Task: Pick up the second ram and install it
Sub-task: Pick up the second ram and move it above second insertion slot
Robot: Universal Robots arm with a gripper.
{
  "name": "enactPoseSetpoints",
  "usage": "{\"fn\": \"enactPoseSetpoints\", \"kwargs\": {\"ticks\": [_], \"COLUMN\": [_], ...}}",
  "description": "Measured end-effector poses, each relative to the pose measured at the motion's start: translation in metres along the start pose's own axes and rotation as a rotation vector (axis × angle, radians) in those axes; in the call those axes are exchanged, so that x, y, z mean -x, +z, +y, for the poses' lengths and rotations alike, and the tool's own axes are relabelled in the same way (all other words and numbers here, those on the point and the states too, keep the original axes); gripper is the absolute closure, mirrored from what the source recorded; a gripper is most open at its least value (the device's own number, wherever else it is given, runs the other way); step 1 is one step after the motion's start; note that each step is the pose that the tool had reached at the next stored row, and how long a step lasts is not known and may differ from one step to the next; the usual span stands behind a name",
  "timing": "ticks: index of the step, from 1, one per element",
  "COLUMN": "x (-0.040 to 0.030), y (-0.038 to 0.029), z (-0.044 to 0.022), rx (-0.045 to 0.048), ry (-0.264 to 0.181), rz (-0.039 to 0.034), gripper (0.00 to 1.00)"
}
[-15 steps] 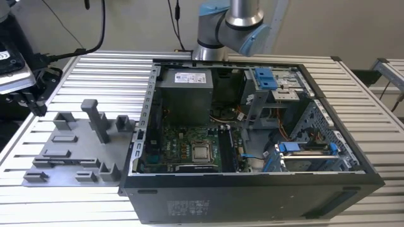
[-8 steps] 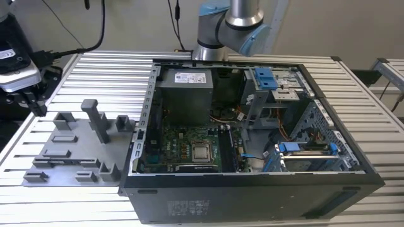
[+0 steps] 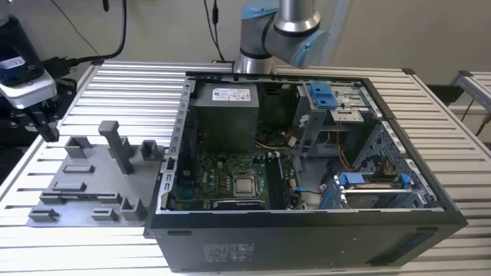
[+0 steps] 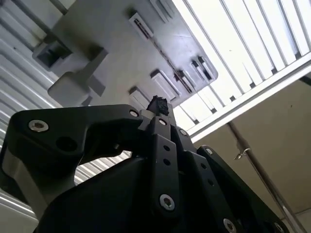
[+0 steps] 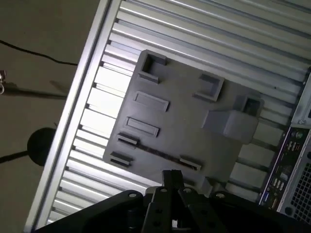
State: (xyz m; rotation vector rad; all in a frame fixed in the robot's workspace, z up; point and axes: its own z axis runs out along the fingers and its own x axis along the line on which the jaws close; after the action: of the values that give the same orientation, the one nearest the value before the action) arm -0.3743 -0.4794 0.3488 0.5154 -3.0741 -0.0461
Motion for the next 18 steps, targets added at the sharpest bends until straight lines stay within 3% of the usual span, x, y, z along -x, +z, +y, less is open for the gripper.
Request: {"fn": "enactPoseSetpoints", "kwargs": {"ticks": [12, 18], "x": [0.0000, 0.0000], "y": [0.0000, 0.0000], "z": [0.0000, 0.0000], "rx": [-0.0122, -0.0163], "ry": [-0.115, -0.171], "rz": [-0.0252, -0.0331], "gripper": [0.89, 0.89]}}
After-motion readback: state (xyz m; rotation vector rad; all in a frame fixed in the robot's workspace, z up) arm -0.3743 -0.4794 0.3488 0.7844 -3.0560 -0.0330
